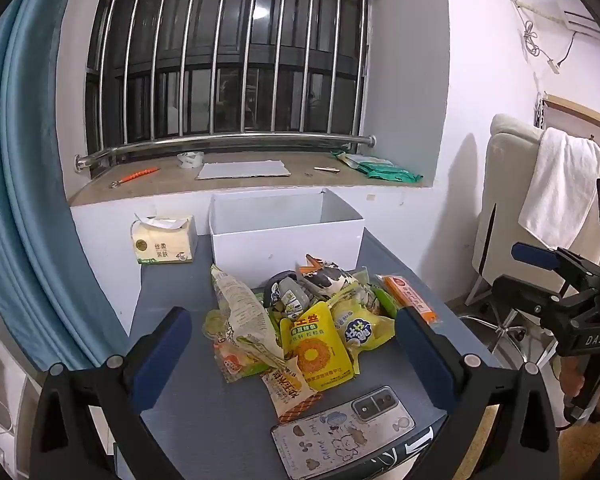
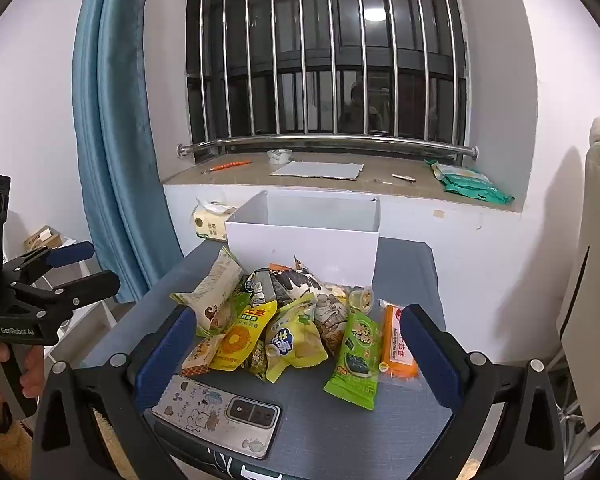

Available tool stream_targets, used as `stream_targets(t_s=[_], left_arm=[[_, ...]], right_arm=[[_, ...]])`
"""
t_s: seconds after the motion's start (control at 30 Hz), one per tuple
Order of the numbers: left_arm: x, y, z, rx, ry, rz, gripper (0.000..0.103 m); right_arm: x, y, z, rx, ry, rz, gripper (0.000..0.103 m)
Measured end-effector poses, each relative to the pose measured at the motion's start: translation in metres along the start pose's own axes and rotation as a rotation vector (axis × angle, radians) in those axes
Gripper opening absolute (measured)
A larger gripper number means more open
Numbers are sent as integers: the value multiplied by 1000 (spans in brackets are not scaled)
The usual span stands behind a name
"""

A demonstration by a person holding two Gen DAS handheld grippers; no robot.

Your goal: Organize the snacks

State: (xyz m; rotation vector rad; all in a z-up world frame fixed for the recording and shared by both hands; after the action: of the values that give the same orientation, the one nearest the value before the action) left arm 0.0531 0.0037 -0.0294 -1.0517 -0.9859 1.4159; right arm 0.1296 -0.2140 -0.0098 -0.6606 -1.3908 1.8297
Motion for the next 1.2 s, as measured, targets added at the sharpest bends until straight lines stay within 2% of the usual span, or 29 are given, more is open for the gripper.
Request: stream_targets(t_s=[1.2], left_arm=[[1, 3, 2, 10, -17, -3, 103]], right_arm=[[-4, 3, 0, 4, -3, -11, 103]])
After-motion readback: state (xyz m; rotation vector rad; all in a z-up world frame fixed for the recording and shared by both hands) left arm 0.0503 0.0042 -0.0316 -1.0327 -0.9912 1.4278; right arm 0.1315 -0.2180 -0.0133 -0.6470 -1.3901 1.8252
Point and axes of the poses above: each gripper's, at about its wrist camera, not at the fingertips, and z roughly against the way its jaws point, x to its left, y to its underside, the point moved 6 cm from there along -z, roughly the way its jaws point, and after that the axes turned 13 degrees about -x, right-handed, at the moved point
